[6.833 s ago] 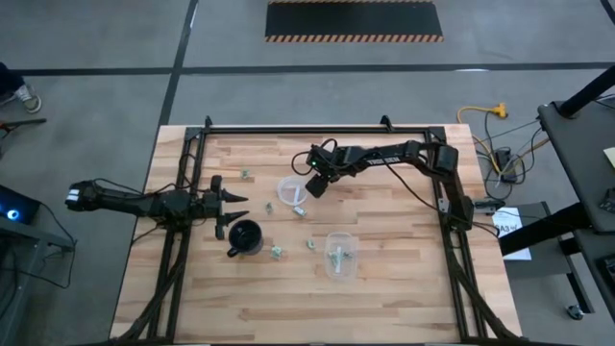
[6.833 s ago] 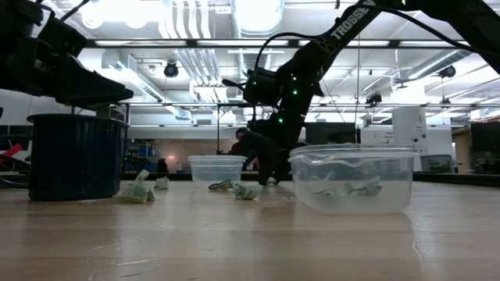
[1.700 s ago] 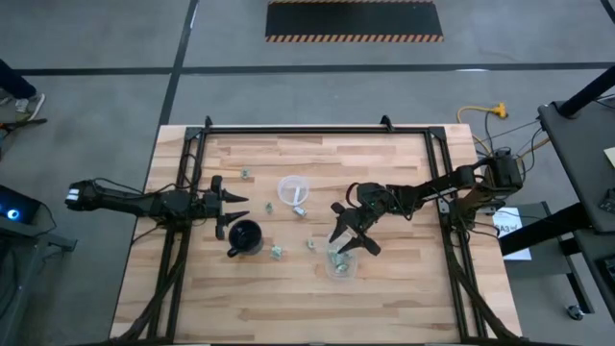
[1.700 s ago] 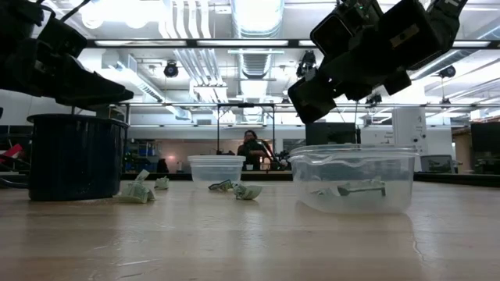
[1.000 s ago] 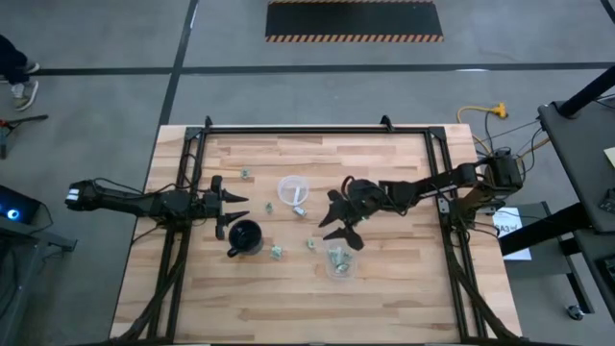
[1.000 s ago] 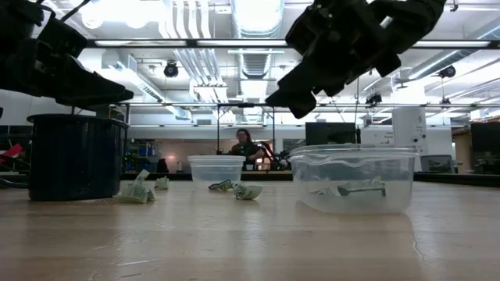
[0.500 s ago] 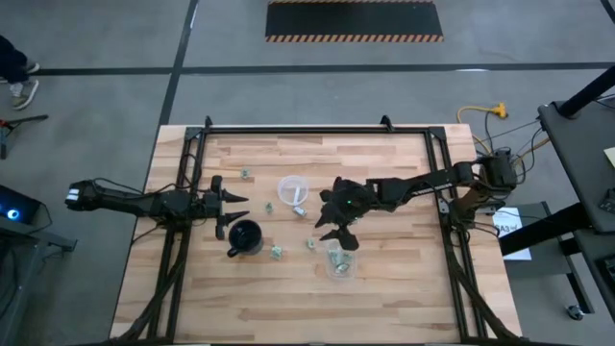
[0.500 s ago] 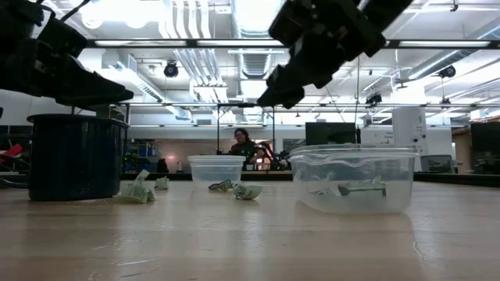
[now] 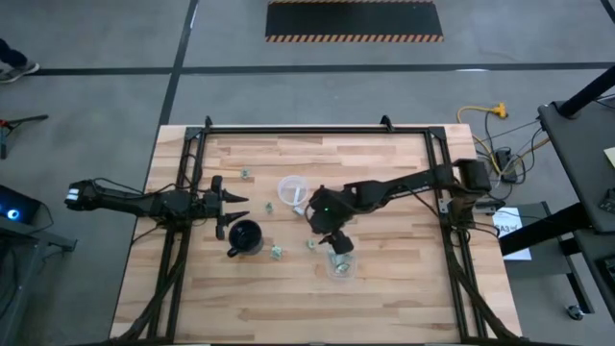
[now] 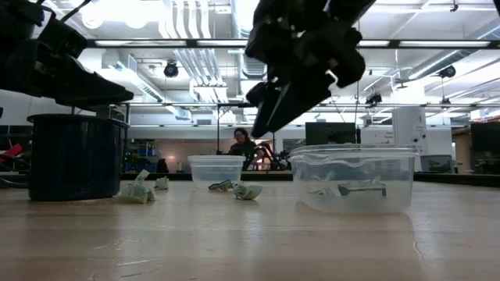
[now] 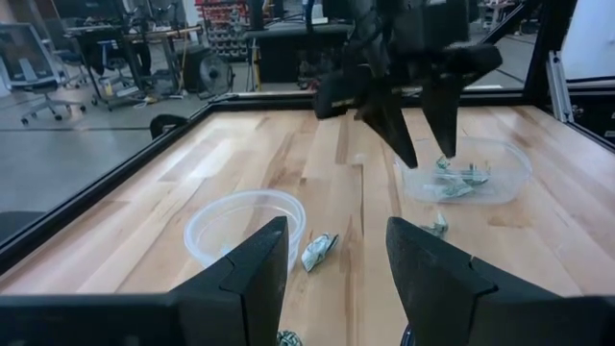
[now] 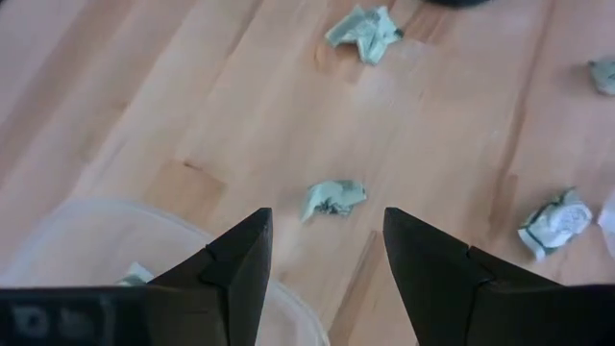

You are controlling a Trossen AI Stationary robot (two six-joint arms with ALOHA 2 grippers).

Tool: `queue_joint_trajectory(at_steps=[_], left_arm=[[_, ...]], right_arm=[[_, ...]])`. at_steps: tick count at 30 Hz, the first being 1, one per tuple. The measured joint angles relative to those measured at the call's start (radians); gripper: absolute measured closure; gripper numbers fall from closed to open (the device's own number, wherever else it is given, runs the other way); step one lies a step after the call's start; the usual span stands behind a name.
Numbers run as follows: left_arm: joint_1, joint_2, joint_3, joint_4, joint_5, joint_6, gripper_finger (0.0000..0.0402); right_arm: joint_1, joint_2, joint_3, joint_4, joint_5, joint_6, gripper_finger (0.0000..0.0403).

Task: Pick and place items into bin
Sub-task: Put the stevia packet into the rectangular transparent bin

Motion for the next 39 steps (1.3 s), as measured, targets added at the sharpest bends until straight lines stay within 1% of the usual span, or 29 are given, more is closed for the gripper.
queue_joint_trajectory(at_steps=[9,14,18,30,34,39], left_arm=[[0.000,0.001,0.000,0.000,0.001,0.000,0.0240],[0.000,0.000,0.000,0.000,0.000,0.000,0.0240],[0.000,0.000,0.000,0.000,0.000,0.000,0.0240],[0.000,0.001,0.000,0.000,0.000,0.000,0.0240],[0.000,0.000,0.000,0.000,0.000,0.000,0.0240],[0.000,-0.001,0.000,0.000,0.000,0.000,0.0240]], right_arm=[[0.002,0.150,0.148,-0.093,-0.003,-0.101,0.0211],[0.012,0.242,0.243,-0.201,-0.004,-0.165,0.0211],[0.012,0.289,0.297,-0.257,-0.004,-0.173,0.0211],[0.015,0.306,0.311,-0.263,-0.002,-0.174,0.0211],[0.018,0.306,0.311,-0.278,0.034,-0.171,0.0211],[0.023,0.306,0.321,-0.325,0.050,-0.098,0.0211]])
